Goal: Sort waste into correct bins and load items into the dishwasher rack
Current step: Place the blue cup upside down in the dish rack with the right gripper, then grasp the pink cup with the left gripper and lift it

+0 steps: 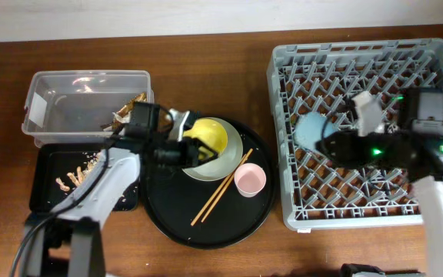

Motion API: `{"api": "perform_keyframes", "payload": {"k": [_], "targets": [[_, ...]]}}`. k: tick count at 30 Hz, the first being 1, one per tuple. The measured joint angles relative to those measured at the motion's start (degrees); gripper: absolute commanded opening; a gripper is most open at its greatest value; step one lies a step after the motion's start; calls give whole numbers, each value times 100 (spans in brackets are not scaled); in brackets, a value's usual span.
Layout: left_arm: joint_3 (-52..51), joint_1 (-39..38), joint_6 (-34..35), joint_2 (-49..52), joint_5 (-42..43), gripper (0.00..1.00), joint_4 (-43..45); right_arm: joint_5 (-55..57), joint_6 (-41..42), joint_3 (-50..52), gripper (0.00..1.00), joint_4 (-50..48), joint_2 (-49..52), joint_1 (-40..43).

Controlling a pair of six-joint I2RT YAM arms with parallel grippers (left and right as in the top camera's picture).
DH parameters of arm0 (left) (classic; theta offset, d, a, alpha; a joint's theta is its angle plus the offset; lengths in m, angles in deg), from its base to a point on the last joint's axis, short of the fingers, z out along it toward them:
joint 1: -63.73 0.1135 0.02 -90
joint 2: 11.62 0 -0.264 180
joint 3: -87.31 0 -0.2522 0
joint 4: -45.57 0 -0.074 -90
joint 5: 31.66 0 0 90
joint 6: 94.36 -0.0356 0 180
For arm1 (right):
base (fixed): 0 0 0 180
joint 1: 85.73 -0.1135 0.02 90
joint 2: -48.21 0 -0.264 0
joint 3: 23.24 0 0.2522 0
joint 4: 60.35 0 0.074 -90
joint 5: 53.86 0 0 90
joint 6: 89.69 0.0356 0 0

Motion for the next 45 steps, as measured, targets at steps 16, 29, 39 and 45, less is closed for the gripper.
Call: {"api": "perform_keyframes", "payload": {"k": [16, 29, 39, 45], "targets": [[9, 680, -789, -2590, -2979, 47, -1543, 1526, 704, -374, 4, 754, 1191, 1104], [7, 680, -831, -2590, -3071, 68, -1593, 1469, 839, -374, 99, 463, 2337, 1104], [9, -72, -826, -2380, -3088, 68, -1307, 1073, 855, -378, 99, 579, 1692, 1102], [9, -1211, -824, -1521, -3067, 68, -474, 866, 850, -393, 99, 592, 866, 1034]]}}
